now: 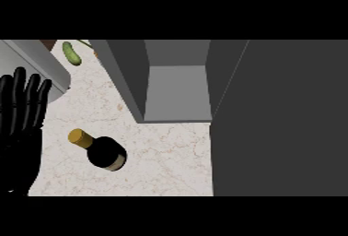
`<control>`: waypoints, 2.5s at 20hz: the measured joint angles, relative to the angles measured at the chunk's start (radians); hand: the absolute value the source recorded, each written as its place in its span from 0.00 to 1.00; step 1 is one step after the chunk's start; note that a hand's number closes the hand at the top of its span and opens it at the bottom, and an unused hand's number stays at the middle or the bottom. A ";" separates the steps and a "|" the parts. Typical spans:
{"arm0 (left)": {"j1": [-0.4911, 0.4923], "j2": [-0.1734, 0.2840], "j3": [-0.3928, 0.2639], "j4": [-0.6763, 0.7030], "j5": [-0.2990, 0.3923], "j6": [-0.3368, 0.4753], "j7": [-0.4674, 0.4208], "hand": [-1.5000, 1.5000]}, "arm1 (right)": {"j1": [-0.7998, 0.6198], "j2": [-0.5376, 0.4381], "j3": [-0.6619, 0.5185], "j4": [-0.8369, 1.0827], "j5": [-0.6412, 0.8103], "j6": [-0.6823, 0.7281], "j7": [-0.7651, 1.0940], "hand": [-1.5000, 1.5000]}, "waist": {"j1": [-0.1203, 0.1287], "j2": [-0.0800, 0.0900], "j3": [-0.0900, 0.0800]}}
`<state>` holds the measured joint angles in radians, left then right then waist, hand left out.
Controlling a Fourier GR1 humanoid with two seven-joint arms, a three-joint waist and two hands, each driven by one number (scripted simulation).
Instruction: Pick up the wine, place it into the cabinet and close the cabinet
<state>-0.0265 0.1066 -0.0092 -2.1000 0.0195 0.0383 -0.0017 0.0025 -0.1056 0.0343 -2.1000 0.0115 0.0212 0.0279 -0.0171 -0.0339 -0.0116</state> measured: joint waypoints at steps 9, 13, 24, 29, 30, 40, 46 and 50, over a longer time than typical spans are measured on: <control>0.179 -0.033 -0.218 -0.058 0.112 -0.153 -0.001 0.00 | 0.148 0.000 0.060 -0.102 -0.074 0.077 0.011 0.00 | 0.008 0.027 0.010; 0.264 -0.057 -0.337 -0.139 0.148 -0.155 0.083 0.00 | 0.181 -0.016 0.102 -0.175 -0.114 0.107 0.098 0.00 | 0.015 0.028 0.011; 0.339 -0.065 -0.494 -0.324 0.099 -0.061 0.237 0.00 | 0.176 -0.031 0.115 -0.338 -0.151 0.103 0.295 0.00 | 0.018 0.031 0.012; 0.331 -0.078 -0.541 -0.356 0.052 -0.007 0.295 0.00 | 0.137 -0.009 0.153 -0.344 -0.130 0.078 0.347 0.00 | 0.018 0.032 0.012; 0.304 -0.084 -0.533 -0.357 0.053 0.006 0.320 0.00 | 0.115 -0.011 0.142 -0.344 -0.129 0.075 0.365 0.00 | 0.018 0.032 0.012; 0.267 -0.066 -0.459 -0.386 0.038 0.060 0.422 0.00 | 0.031 -0.015 0.104 -0.364 -0.132 0.044 0.476 0.00 | 0.018 0.032 0.011; 0.269 -0.041 -0.341 -0.389 0.055 0.034 0.431 0.00 | 0.026 -0.004 0.131 -0.373 -0.113 0.026 0.492 0.00 | 0.017 0.032 0.011; 0.256 -0.034 -0.243 -0.374 0.089 0.007 0.426 0.00 | 0.013 -0.006 0.116 -0.376 -0.107 0.026 0.494 0.00 | 0.017 0.032 0.011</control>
<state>0.2296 0.0727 -0.2524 -2.4740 0.1088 0.0453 0.4239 0.0152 -0.1119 0.1504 -2.4758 -0.0958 0.0476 0.5214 -0.0003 -0.0019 -0.0010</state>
